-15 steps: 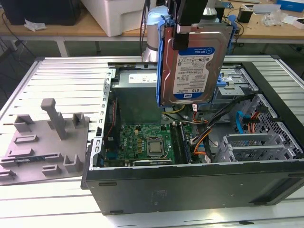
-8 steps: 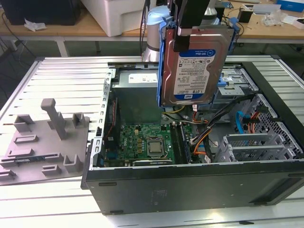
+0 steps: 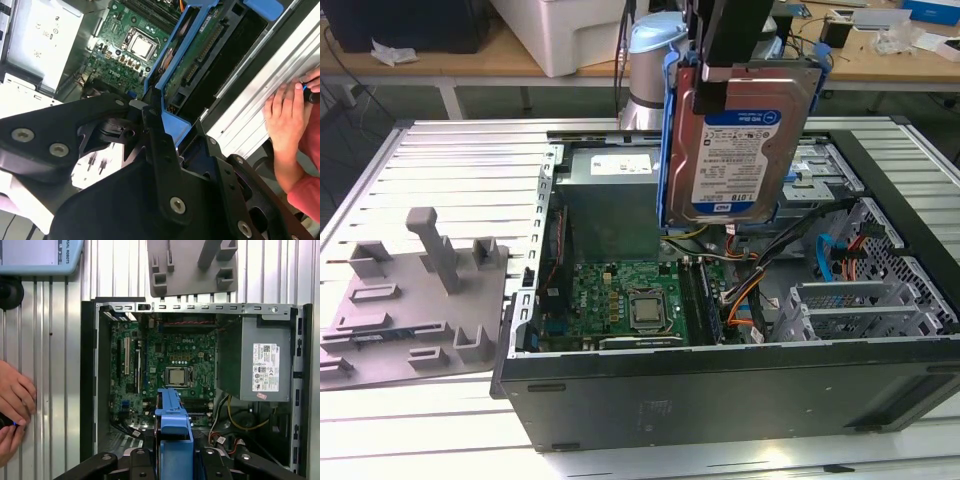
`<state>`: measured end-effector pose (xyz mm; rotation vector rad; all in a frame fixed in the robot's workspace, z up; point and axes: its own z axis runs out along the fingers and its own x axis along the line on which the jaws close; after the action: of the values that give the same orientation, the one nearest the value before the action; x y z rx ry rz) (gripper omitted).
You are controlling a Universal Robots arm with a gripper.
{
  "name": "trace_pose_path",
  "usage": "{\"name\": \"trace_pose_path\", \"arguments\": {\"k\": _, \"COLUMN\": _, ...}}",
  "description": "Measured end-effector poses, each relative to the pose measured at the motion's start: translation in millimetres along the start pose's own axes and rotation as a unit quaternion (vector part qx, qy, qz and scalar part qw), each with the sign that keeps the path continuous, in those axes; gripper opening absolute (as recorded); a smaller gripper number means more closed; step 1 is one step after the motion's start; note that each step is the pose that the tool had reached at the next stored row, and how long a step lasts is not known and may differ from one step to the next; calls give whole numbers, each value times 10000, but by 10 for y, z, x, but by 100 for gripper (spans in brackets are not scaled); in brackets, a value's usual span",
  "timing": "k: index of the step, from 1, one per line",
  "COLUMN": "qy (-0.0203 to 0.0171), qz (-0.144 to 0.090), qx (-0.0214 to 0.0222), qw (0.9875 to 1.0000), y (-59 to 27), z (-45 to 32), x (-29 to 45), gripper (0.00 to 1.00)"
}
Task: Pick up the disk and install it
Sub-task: 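Insert the disk into the insertion slot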
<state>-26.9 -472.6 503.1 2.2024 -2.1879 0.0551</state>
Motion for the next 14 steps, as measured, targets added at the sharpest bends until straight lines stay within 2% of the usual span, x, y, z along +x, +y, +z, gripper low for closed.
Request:
{"name": "trace_pose_path", "arguments": {"k": 6, "qy": -14, "qz": 65, "qx": -3, "qw": 10000, "y": -81, "z": 13, "x": 39, "gripper": 36}}
{"name": "trace_pose_path", "arguments": {"k": 14, "qy": -17, "qz": 88, "qx": -5, "qw": 10000, "y": -272, "z": 33, "x": 150, "gripper": 36}}
